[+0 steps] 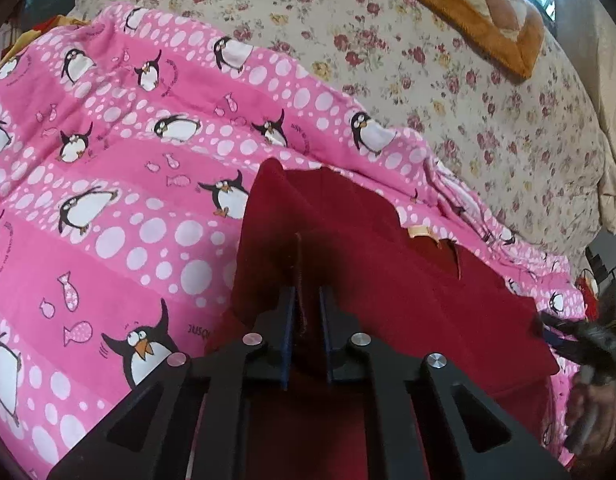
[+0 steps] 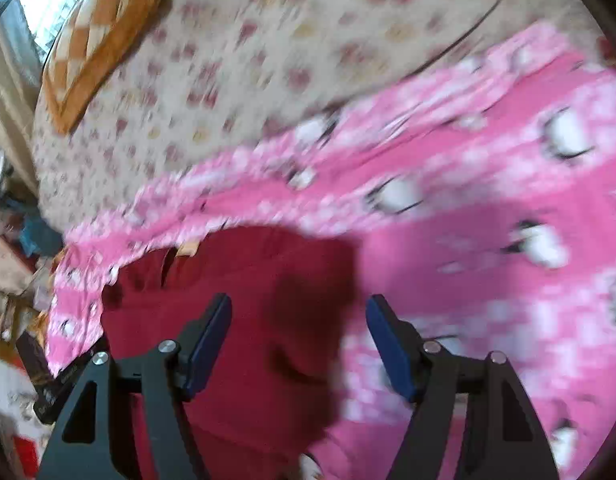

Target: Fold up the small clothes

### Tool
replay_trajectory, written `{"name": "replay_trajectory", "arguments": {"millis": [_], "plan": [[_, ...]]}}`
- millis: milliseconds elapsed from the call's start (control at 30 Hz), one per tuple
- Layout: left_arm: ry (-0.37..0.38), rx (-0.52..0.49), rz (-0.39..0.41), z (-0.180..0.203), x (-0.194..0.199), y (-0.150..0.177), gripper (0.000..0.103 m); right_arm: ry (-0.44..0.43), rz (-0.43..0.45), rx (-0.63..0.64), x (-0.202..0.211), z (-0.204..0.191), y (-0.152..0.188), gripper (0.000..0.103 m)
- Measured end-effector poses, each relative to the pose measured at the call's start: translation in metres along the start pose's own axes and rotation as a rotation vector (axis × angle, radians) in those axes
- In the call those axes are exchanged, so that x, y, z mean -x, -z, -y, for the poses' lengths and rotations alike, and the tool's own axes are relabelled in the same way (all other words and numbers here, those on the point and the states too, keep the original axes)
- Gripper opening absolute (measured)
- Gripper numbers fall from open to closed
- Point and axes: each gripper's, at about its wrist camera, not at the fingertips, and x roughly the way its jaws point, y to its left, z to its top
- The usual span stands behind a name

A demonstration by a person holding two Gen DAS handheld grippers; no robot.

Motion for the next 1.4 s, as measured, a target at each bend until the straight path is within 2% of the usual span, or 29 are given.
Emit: {"name": "replay_trajectory", "arguments": {"millis": [33, 67, 100, 133, 167, 233, 267, 300, 367, 433, 500, 533, 600, 633, 767, 833, 900, 1000, 1033, 1100, 1133, 1200, 1300, 1367, 1400], "plan": [[0.002, 0.0, 0.004, 0.0, 0.002, -0.001, 0.0, 0.029, -0.016, 0.027, -0.01, -0.006, 0.001, 0.033], [0.003, -0.001, 0.005, 0.0, 0.001, -0.002, 0.0, 0.074, -0.005, 0.066, -0.011, -0.011, 0.0, 0.019], [0.004, -0.004, 0.002, 0.001, 0.001, -0.002, 0.0, 0.079, 0.037, 0.094, -0.004, -0.013, -0.002, 0.013], [-0.002, -0.014, -0.008, 0.002, -0.003, -0.002, 0.0, 0.067, 0.081, 0.102, 0.006, -0.012, -0.004, 0.012], [-0.008, -0.022, -0.023, 0.004, -0.007, -0.001, 0.0, 0.102, 0.108, 0.115, 0.012, -0.009, -0.004, 0.012], [-0.024, -0.037, -0.049, 0.007, -0.016, 0.002, 0.0, 0.212, 0.083, 0.145, 0.004, -0.002, -0.005, 0.012], [-0.038, -0.052, -0.044, 0.01, -0.015, 0.004, 0.0, 0.21, 0.023, 0.125, -0.005, 0.005, -0.003, 0.012], [-0.044, -0.062, -0.04, 0.011, -0.014, 0.004, 0.0, 0.196, 0.007, 0.096, -0.004, 0.009, 0.0, 0.015], [-0.046, -0.06, -0.037, 0.01, -0.012, 0.004, 0.0, 0.178, 0.05, 0.058, 0.014, 0.007, 0.004, 0.024], [-0.035, -0.038, -0.043, 0.007, -0.013, 0.004, 0.0, 0.135, 0.074, 0.039, 0.032, 0.0, 0.011, 0.04], [-0.033, -0.033, -0.042, 0.006, -0.013, 0.004, 0.0, 0.092, 0.044, 0.108, 0.037, -0.017, 0.026, 0.048], [-0.034, -0.035, -0.042, 0.006, -0.013, 0.003, 0.0, 0.118, 0.012, 0.156, 0.034, -0.023, 0.033, 0.048], [-0.034, -0.034, -0.042, 0.005, -0.013, 0.003, 0.0, 0.256, -0.066, 0.256, 0.022, -0.031, 0.056, 0.048], [-0.032, -0.029, -0.043, 0.004, -0.012, 0.003, 0.0, 0.275, -0.088, 0.27, 0.02, -0.027, 0.066, 0.048], [-0.016, 0.003, -0.003, 0.002, 0.002, 0.0, 0.0, 0.176, -0.031, 0.156, 0.049, -0.014, 0.066, 0.048], [-0.051, 0.0, 0.033, 0.001, 0.006, -0.002, 0.0, 0.139, 0.036, 0.134, 0.059, -0.019, 0.057, 0.048], [-0.087, 0.0, 0.02, -0.002, 0.002, -0.002, 0.0, 0.161, 0.061, 0.152, 0.057, -0.027, 0.044, 0.048], [-0.11, 0.012, -0.03, -0.008, -0.011, -0.001, 0.0, 0.16, 0.034, 0.2, 0.032, -0.041, 0.033, 0.048], [-0.12, 0.001, -0.026, -0.006, -0.011, -0.001, 0.0, 0.182, 0.013, 0.224, 0.018, -0.042, 0.031, 0.045], [-0.126, -0.019, -0.025, -0.004, -0.012, 0.0, 0.0, 0.367, 0.016, 0.286, -0.004, -0.036, 0.027, 0.032], [-0.13, -0.032, -0.027, -0.002, -0.013, 0.0, 0.0, 0.411, 0.029, 0.272, -0.009, -0.027, 0.025, 0.036], [-0.144, -0.051, -0.026, 0.0, -0.014, 0.002, 0.0, 0.333, 0.023, 0.152, -0.004, -0.008, 0.021, 0.037], [-0.149, -0.052, -0.023, 0.001, -0.012, 0.002, 0.0, 0.239, 0.036, 0.114, 0.023, -0.011, 0.026, 0.038], [-0.131, -0.036, -0.015, 0.0, -0.007, 0.003, 0.0, 0.196, 0.026, 0.125, 0.038, -0.018, 0.037, 0.046], [-0.105, -0.018, -0.006, -0.002, -0.001, 0.004, 0.0, 0.192, 0.017, 0.133, 0.042, -0.022, 0.044, 0.058]]}}
